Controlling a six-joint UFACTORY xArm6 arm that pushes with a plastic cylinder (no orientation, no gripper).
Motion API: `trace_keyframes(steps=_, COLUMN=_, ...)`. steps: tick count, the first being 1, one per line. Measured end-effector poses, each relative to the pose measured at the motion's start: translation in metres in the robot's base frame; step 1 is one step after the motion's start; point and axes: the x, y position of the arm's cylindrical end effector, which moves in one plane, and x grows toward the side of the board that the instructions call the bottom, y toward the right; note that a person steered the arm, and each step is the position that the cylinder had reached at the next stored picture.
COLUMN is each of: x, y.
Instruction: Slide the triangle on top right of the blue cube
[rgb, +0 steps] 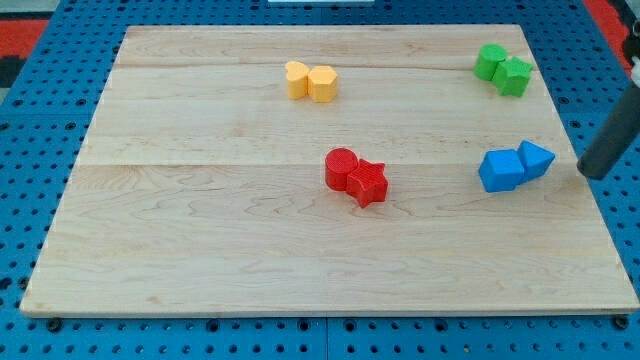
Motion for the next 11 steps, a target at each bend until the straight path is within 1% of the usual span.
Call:
trace_keyframes(steps=1, x=0.004, y=-0.03)
trace_keyframes(steps=2, x=0.0, y=-0.046)
trace_keyframes(steps=4, x=-0.037, y=-0.011)
trace_keyframes(steps=5, x=-0.05, y=-0.009)
trace_keyframes(steps=6, x=-0.043, y=-0.016)
trace_keyframes(steps=7, x=-0.012, y=-0.022)
trace_keyframes(steps=8, x=-0.004, y=-0.036)
trace_keyframes(steps=9, x=-0.03, y=-0.037)
trace_keyframes(steps=10, x=-0.043, y=-0.041)
trace_keyframes(steps=11, x=-0.042, y=-0.068)
